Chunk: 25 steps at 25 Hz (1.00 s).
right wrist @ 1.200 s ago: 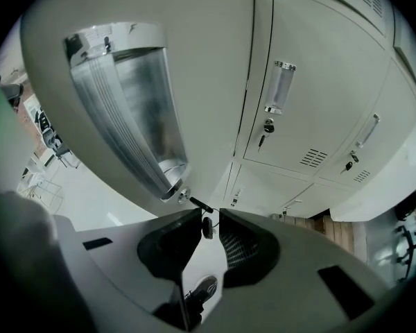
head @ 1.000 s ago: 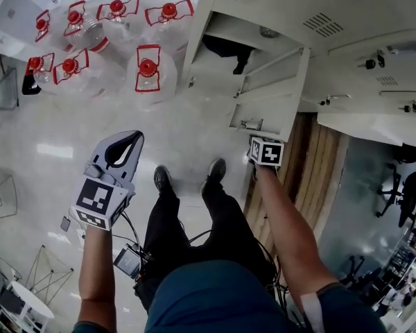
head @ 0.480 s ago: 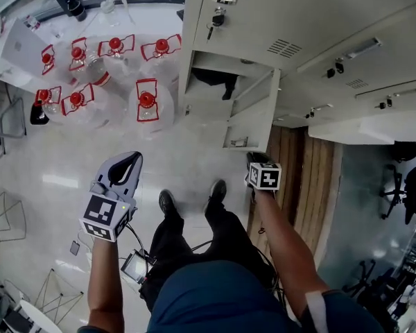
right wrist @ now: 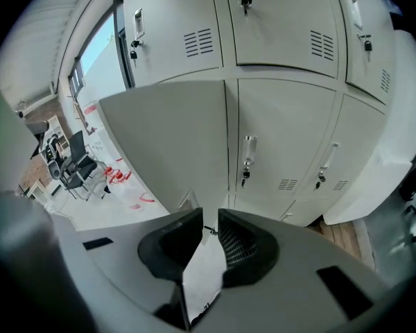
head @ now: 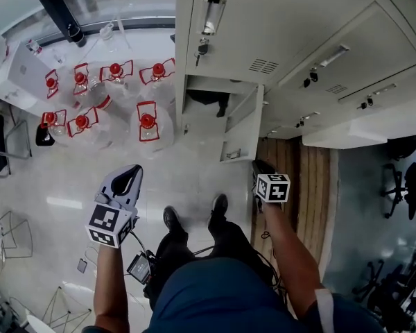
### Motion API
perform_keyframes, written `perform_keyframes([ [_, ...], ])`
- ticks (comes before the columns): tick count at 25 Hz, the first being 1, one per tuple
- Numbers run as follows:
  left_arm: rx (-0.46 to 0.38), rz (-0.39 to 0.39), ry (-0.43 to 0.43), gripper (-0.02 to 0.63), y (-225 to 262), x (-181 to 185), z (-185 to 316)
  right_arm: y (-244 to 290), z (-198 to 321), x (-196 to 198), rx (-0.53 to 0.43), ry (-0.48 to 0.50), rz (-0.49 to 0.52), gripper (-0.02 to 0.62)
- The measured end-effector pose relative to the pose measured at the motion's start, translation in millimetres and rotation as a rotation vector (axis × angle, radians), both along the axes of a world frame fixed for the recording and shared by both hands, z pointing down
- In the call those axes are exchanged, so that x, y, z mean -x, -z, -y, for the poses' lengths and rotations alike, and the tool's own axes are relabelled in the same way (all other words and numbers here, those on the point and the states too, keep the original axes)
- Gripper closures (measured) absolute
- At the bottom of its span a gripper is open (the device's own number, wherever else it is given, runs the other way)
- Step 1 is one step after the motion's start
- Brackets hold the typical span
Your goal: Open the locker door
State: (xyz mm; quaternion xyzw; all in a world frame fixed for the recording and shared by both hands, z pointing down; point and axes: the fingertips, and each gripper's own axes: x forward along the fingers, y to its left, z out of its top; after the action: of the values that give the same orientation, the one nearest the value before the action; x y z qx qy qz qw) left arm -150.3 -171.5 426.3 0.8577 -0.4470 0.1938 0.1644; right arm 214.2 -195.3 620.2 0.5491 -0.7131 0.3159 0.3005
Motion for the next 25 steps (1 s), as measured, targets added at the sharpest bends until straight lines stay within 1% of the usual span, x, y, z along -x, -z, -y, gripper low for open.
perform_keyframes([
  [8, -0.020, -0.003, -0.022, 0.588, 31, -3, 0, 70, 8, -9, -0.096, -0.027, 0.030, 0.509],
  [17, -0.043, -0.001, -0.045, 0.588, 54, -8, 13, 134, 23, -24, -0.205, -0.087, 0.079, 0.512],
  [21, -0.051, 0.001, -0.058, 0.588, 62, -16, 17, 153, 28, -33, -0.241, -0.121, 0.101, 0.515],
  [25, -0.057, 0.000, -0.072, 0.588, 66, -24, 20, 160, 30, -40, -0.249, -0.152, 0.116, 0.518],
])
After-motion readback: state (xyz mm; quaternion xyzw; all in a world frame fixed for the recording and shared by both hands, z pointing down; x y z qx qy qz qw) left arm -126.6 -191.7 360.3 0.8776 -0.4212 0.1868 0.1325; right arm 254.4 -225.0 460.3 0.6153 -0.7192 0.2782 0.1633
